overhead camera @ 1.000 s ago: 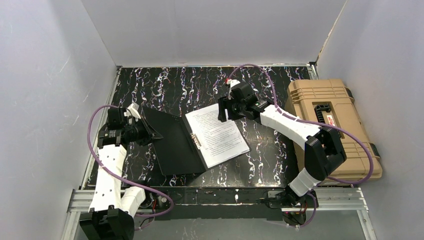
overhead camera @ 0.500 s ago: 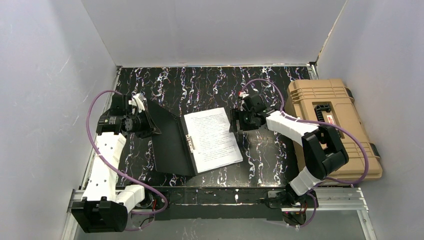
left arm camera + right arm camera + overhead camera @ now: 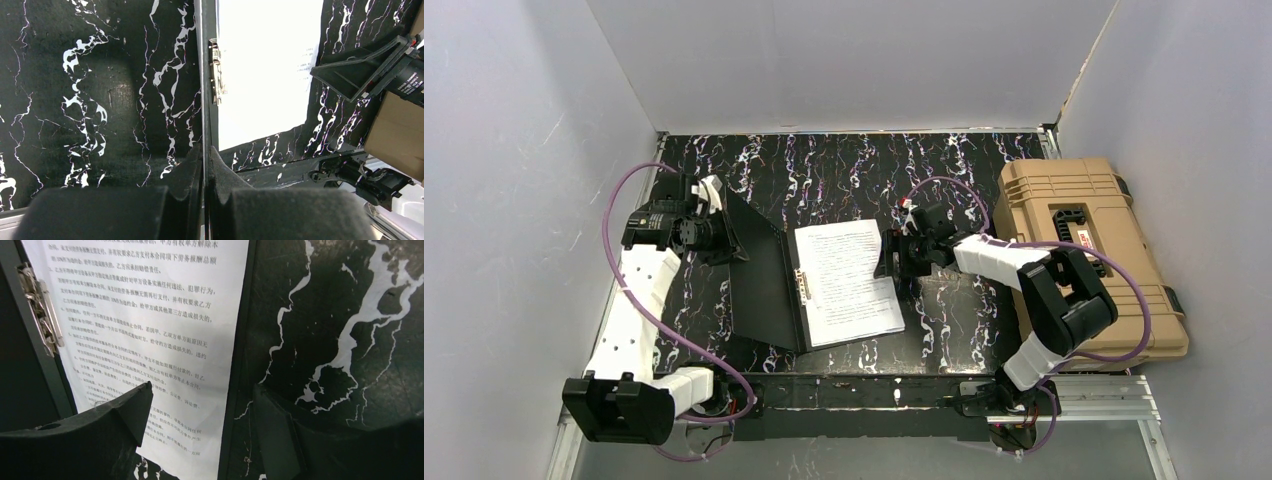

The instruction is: Put the files into the folder

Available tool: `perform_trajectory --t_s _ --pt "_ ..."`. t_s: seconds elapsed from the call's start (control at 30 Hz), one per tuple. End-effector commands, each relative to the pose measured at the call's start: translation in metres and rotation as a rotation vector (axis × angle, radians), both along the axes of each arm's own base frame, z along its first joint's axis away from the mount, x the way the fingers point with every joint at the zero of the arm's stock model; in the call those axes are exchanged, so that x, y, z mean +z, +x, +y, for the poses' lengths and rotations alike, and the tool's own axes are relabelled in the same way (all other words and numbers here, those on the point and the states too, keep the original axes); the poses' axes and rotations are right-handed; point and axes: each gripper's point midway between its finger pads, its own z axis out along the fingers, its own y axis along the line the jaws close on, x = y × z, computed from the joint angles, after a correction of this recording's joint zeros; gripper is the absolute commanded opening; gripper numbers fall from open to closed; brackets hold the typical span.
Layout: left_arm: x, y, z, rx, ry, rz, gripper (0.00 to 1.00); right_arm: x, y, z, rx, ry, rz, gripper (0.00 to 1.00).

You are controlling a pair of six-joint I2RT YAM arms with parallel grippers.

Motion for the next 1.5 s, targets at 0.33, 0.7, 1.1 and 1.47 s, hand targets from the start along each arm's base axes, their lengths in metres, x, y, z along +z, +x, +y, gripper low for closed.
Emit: perform_trajectory --t_s 0.33,0.7,1.1,1.47 --pt "0.018 0.01 -0.02 -0.068 -0.002 -0.036 0.02 -0.018 -0.031 0.026 -0.001 0.109 0.053 0.8" --pt "0.035 0.01 -0.073 -0.184 -0.234 -0.094 0.45 -0.013 -0.051 0.038 0.016 0.115 0.039 0.79" --pt "0.043 0.006 -0.137 -0.319 -0.448 -0.204 0.76 0.004 -0.045 0.027 0.005 0.064 -0.035 0.8" --pt "0.03 0.009 -0.174 -0.365 -0.39 -0.25 0.87 0.069 -0.01 -0.04 -0.209 -0.155 -0.326 0.84"
